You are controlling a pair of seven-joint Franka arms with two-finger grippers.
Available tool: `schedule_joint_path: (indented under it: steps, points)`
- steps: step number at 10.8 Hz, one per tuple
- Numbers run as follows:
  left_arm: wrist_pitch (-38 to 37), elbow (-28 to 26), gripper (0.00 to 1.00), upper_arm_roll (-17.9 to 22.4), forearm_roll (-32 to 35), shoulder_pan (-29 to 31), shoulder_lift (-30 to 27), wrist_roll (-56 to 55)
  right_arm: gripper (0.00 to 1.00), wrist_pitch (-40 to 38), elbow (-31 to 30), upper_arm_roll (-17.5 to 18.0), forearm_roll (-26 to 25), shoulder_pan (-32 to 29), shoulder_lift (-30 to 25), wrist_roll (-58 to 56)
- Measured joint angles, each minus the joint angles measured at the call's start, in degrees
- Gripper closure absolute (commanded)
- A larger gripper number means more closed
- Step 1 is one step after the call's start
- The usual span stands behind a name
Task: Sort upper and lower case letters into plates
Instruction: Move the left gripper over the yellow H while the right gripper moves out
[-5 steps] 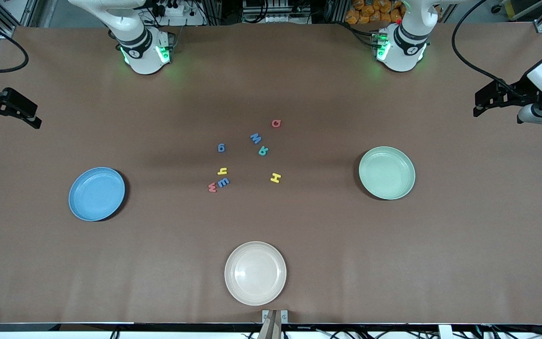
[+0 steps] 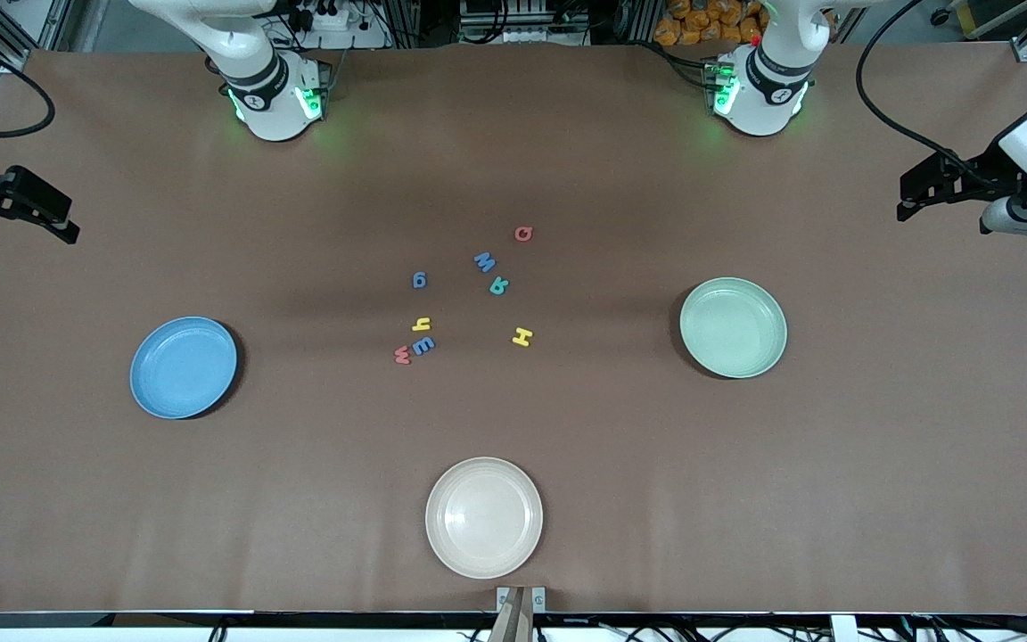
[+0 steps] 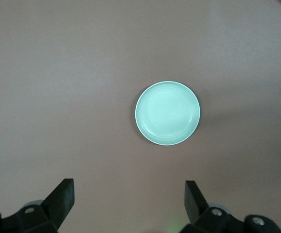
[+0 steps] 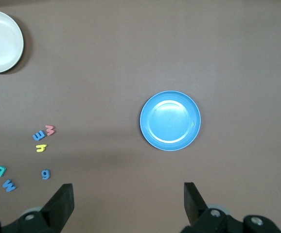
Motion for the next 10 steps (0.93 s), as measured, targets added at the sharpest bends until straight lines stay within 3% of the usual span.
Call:
schedule_joint_path:
  steps: [3, 6, 8, 10]
  points:
    - [0.0, 0.0, 0.0, -0.4, 0.0, -1.2, 1.0, 0.0, 0.0, -0.2, -0.8, 0.0, 0.0, 0.0, 0.2, 0.0]
    - [1.5, -0.2, 0.0, -5.2, 8.2, -4.2, 3.8, -1.4, 0.0, -0.2, -1.6, -0.1, 0.0, -0.1, 0.9, 0.1]
    - [2.8, -0.2, 0.0, -9.8, 8.4, -6.7, 7.2, -12.1, 0.0, -0.1, -1.9, -0.4, 0.0, -0.4, 2.7, 0.1]
    - [5.7, -0.2, 0.0, -11.7, 6.7, -10.4, 10.5, -23.4, 0.0, 0.4, -2.0, -0.8, 0.0, -0.7, 5.4, 0.1]
